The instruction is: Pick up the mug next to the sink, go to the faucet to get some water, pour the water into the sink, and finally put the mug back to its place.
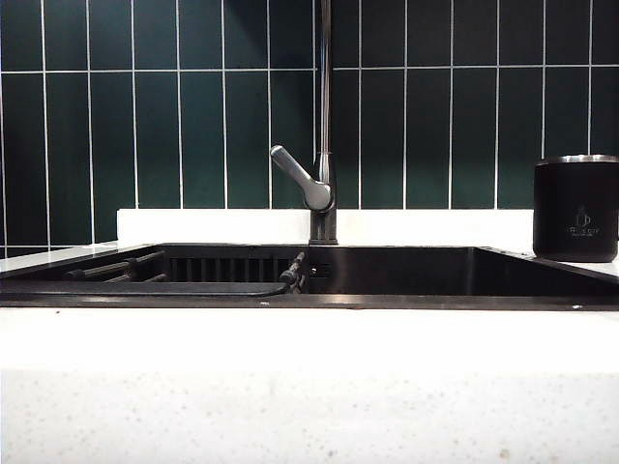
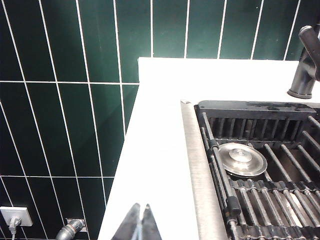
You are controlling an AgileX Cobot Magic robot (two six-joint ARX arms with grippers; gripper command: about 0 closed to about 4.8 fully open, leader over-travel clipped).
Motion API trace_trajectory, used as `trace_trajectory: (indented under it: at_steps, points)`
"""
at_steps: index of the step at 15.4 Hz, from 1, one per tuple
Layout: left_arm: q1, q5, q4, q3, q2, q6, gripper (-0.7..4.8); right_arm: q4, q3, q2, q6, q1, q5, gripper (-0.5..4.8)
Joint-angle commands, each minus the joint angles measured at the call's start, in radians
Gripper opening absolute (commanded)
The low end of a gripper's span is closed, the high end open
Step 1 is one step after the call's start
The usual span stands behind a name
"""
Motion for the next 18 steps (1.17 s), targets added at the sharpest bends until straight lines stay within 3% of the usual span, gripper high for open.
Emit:
trace_trajectory:
  at_steps: [1,5,18]
  points:
    - [0.002,0.003,0.013,0.002,0.0,0.001,-0.05,0.019,-0.006,-0.003,0.002,-0.025,-0.001,-0.01]
    - [0.002,0.003,0.013,0.002,0.0,0.001,-0.05,0.022,-0.006,-0.003,0.062,-0.025,0.002,-0.01]
    - [0.002,0.003,0.013,0.002,0.0,0.001,-0.05,0.015,-0.006,-0.003,0.062,-0.024,0.001,-0.01]
